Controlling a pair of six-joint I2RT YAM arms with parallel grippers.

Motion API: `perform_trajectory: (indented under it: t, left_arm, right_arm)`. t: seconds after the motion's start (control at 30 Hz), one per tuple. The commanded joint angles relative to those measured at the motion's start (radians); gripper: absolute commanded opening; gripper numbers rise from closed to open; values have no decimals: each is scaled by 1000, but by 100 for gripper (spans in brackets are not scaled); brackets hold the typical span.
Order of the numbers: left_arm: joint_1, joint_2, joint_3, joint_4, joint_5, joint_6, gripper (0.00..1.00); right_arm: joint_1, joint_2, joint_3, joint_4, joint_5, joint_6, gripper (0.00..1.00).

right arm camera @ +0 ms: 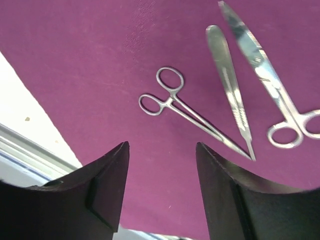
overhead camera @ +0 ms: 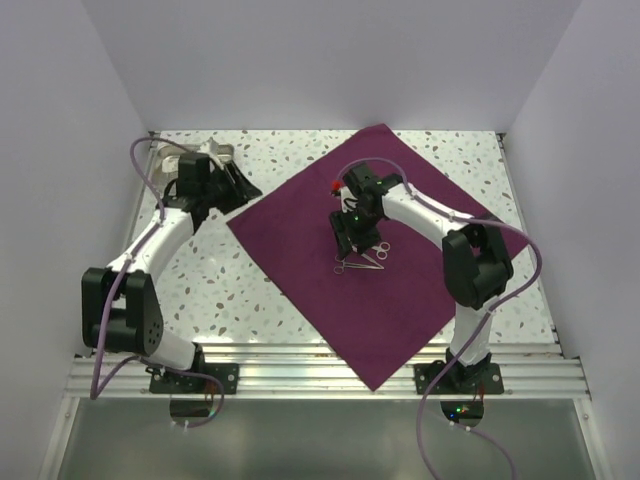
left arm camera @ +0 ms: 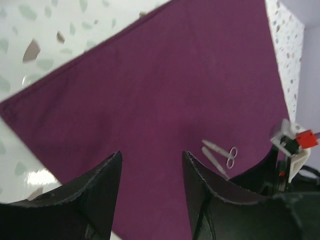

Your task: Prepare the surgical pack

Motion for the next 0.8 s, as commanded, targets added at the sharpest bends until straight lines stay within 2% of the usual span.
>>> perform_trajectory:
  t: [0.0,0.3,0.37,0.53,0.77]
  left_arm:
    - [9,-111,-100,-49,47,98,55]
    - [9,-296,-260,-118,74,99,56]
    - [9,-305,-266,-127,79,99,56]
    - [9,-294,-253,-129,85,96,56]
    - [9,-273,-257,-116,102,95,56]
  right_arm:
    - [-1,-15,-41,107,-14,-74,61]
    - [16,59,-9,81,36,-143,60]
    - [20,53,-26,100,83,-125,59]
    - [20,36,-34,118,177,-78,49]
    - [22,79,-3,98,217,-91,47]
